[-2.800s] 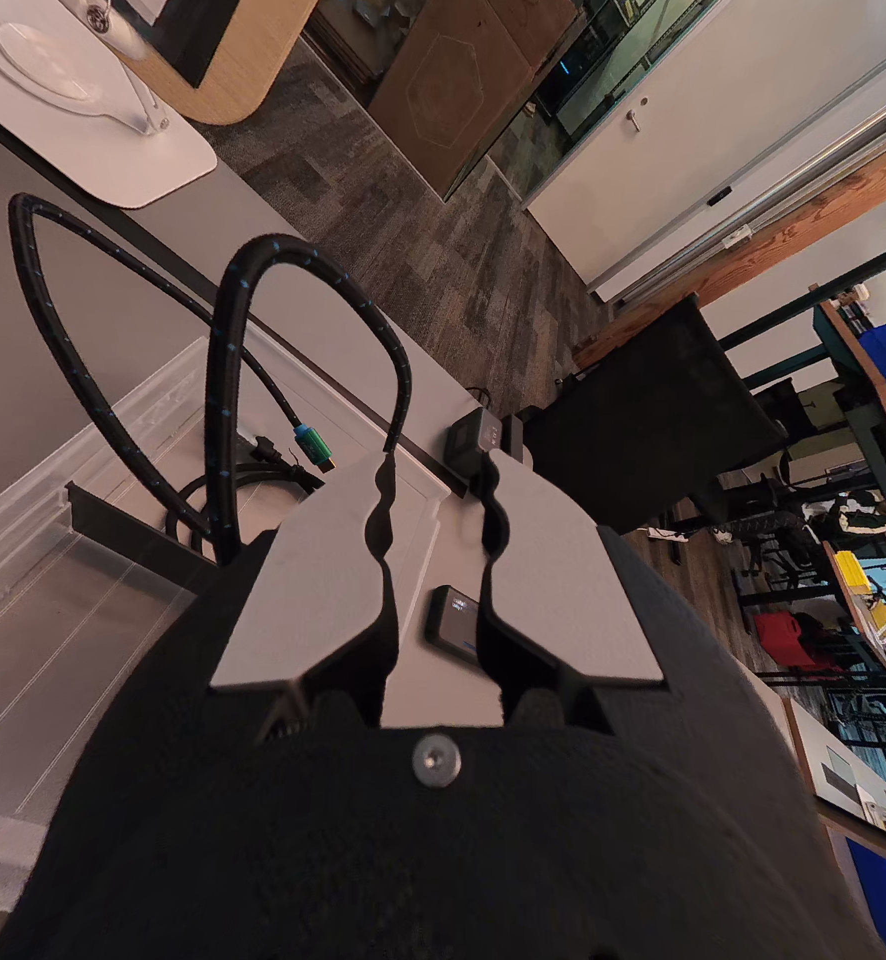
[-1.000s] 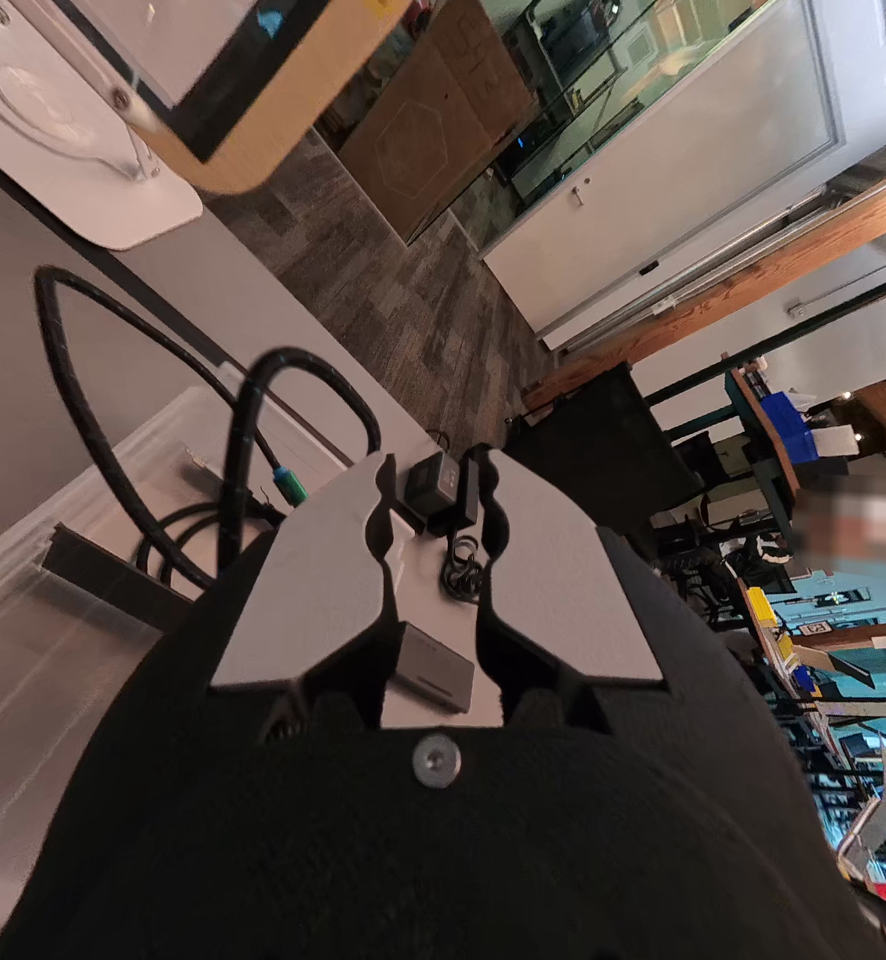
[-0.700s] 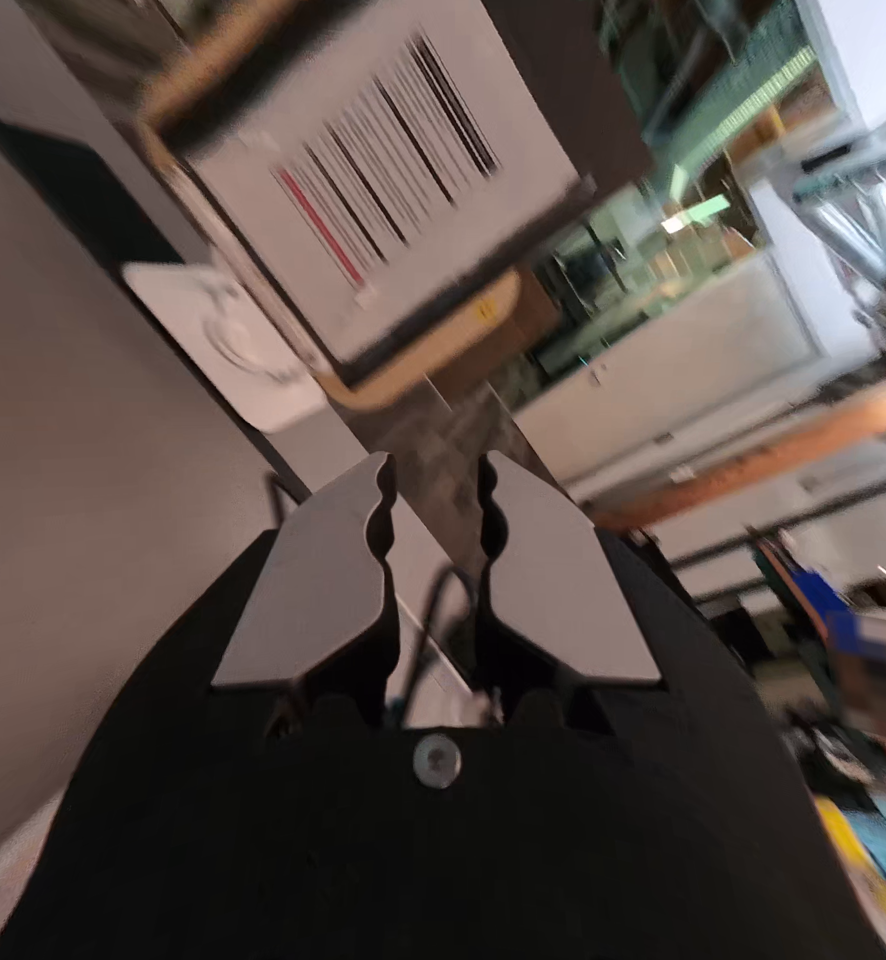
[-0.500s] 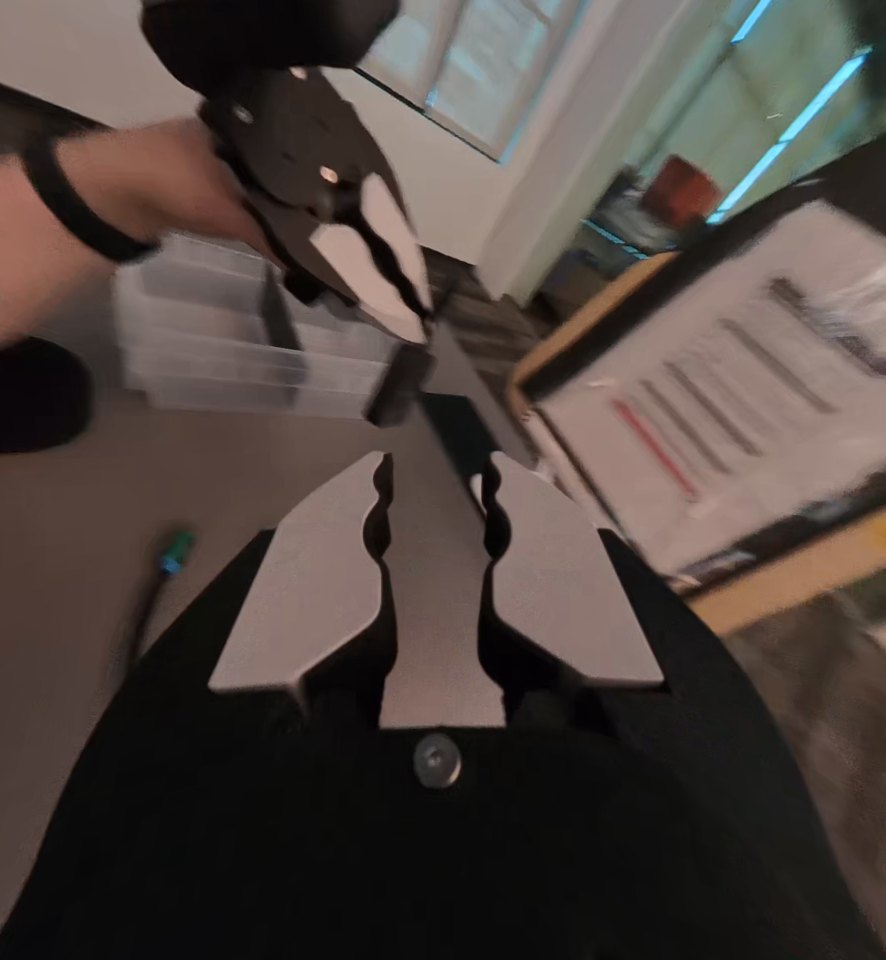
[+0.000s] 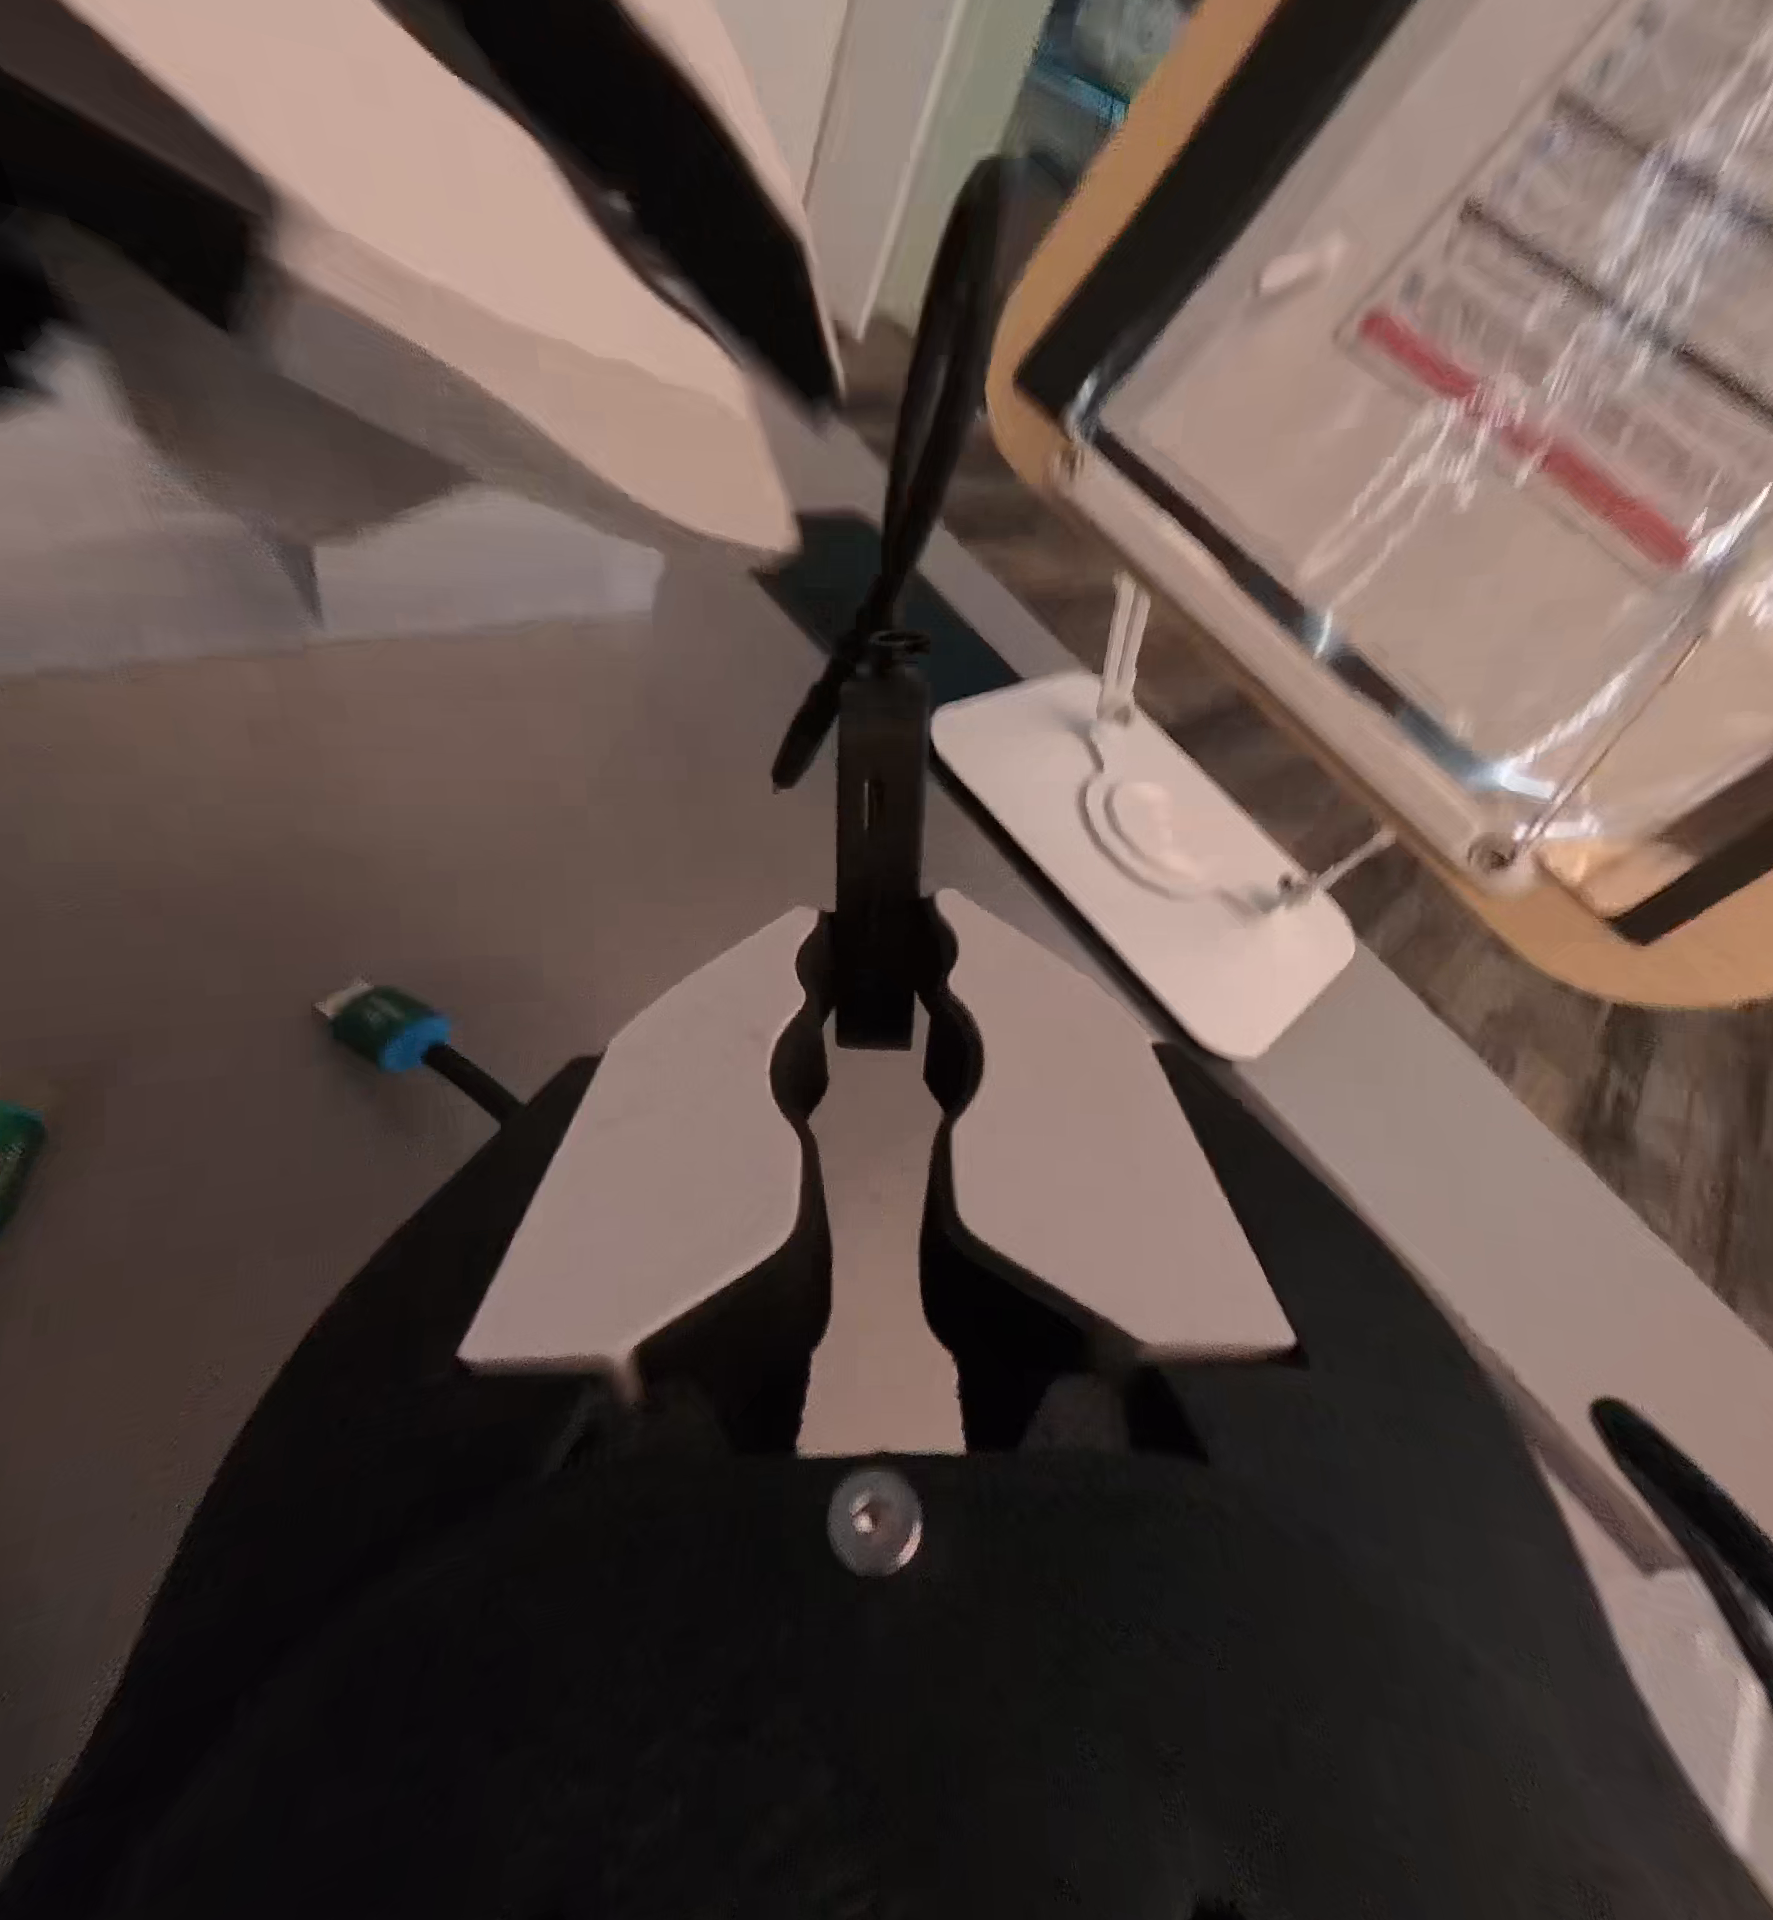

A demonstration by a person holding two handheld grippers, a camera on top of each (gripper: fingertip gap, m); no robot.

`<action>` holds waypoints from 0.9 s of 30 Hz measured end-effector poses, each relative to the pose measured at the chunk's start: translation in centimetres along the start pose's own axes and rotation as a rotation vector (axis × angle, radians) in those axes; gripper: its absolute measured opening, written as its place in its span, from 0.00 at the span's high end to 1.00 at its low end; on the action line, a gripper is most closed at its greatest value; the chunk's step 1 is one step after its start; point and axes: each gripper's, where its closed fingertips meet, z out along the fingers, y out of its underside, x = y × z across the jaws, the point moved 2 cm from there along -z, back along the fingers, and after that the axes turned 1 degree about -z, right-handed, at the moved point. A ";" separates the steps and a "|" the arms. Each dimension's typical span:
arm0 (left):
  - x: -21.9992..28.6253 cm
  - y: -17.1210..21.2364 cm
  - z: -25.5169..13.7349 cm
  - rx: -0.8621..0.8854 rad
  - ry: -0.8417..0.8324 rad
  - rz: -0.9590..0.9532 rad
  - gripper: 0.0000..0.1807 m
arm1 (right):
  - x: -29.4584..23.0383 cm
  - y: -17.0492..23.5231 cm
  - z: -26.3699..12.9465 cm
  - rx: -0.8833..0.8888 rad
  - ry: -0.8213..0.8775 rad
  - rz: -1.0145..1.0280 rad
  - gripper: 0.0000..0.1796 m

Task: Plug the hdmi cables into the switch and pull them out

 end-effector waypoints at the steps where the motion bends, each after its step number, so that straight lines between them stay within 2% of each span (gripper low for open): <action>1: -0.4 0.2 -0.4 -0.024 -0.024 -0.001 0.80 | 0.1 0.9 0.4 -0.029 -0.005 0.011 0.92; 2: -0.8 0.4 -1.0 -0.054 -0.039 -0.006 0.72 | 0.3 1.8 0.8 -0.058 0.004 0.000 0.92; 4: -1.3 0.1 -2.8 -0.069 -0.038 -0.016 0.67 | 0.3 3.5 1.7 -0.142 0.047 -0.136 0.92; 8: -3.3 -1.3 -7.1 0.054 -0.116 -0.014 0.78 | -1.8 5.2 3.5 -0.233 0.035 -0.417 0.92; 11: -5.2 -1.2 -9.2 0.090 -0.186 -0.046 0.77 | -3.3 6.3 5.2 -0.300 -0.007 -0.552 0.92; 16: -6.6 -1.3 -10.5 0.149 -0.150 -0.132 0.77 | -4.4 6.2 6.5 -0.306 -0.061 -0.748 0.91; 22: -7.3 -0.9 -11.0 0.127 -0.170 -0.104 0.76 | -4.9 7.6 5.8 -0.404 -0.131 -0.785 0.84; 27: -7.3 -1.1 -11.4 0.130 -0.159 -0.078 0.76 | -4.1 6.9 3.6 -0.450 -0.193 -0.635 0.85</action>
